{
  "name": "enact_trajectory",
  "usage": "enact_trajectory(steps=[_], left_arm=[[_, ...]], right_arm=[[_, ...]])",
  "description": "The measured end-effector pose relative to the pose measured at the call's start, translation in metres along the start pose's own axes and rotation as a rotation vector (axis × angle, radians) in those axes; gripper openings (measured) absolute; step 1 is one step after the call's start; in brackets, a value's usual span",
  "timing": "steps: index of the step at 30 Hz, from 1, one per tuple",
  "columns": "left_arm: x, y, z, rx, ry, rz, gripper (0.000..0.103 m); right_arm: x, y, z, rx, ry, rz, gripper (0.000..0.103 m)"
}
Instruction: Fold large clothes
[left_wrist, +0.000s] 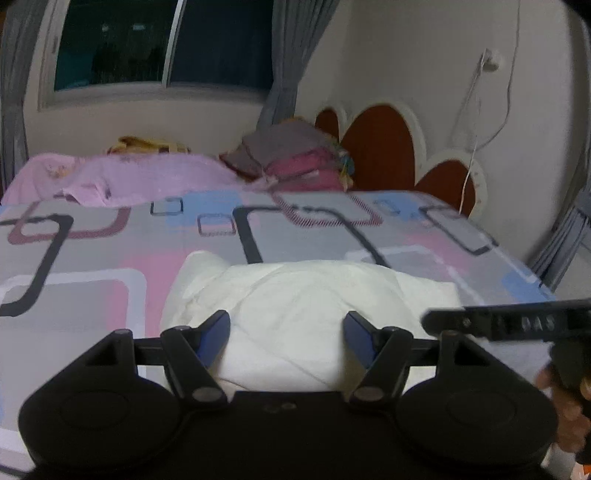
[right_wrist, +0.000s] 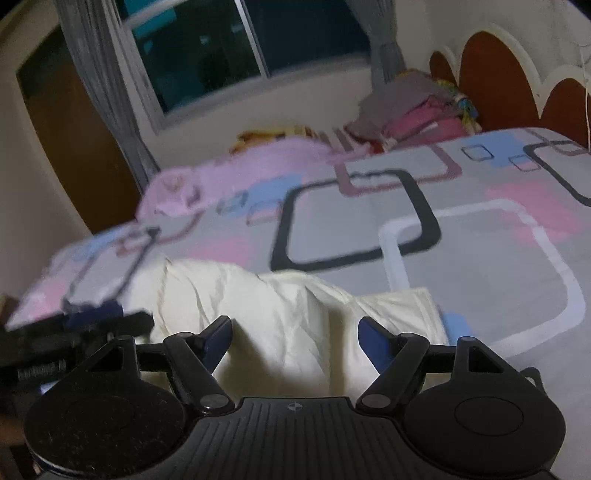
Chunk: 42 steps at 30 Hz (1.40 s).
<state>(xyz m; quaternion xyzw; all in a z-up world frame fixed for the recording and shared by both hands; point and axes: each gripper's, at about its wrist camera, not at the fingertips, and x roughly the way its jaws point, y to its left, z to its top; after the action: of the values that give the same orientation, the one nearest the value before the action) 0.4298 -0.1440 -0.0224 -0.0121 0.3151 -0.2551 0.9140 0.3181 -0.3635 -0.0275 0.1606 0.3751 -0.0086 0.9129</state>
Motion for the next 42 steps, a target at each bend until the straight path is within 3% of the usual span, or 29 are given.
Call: enact_trajectory(steps=[3,8,14,17,21,28,33,38,42], left_arm=[[0.026,0.002,-0.004,0.005,0.051,-0.009,0.07],[0.054,-0.008,-0.016,0.052,0.106,0.002,0.072],[0.057,-0.008,-0.018,0.077,0.144,0.016,0.073],[0.037,-0.01,-0.014,0.07,0.141,0.025,0.072],[-0.021,-0.017,-0.024,0.079,0.08,0.0,0.072],[-0.09,-0.028,-0.068,0.009,0.131,-0.038,0.072],[-0.093,-0.036,-0.094,-0.014,0.185,-0.03,0.074],[-0.079,-0.035,-0.112,0.008,0.218,0.001,0.077],[-0.074,-0.032,-0.118,0.016,0.242,0.017,0.077]], right_arm=[[0.019,-0.01,-0.014,0.008,0.034,-0.081,0.073],[0.04,-0.042,-0.036,0.139,0.053,-0.068,0.073],[0.041,-0.041,-0.036,0.133,0.065,-0.08,0.074],[0.013,-0.034,-0.035,0.127,0.038,-0.088,0.074],[-0.035,-0.022,-0.042,0.074,-0.007,-0.093,0.074],[-0.093,-0.005,-0.083,0.012,0.023,-0.072,0.074],[-0.087,-0.007,-0.117,-0.01,0.119,-0.081,0.073],[-0.057,-0.025,-0.144,0.111,0.233,-0.026,0.073],[-0.051,-0.03,-0.154,0.156,0.243,-0.008,0.074]])
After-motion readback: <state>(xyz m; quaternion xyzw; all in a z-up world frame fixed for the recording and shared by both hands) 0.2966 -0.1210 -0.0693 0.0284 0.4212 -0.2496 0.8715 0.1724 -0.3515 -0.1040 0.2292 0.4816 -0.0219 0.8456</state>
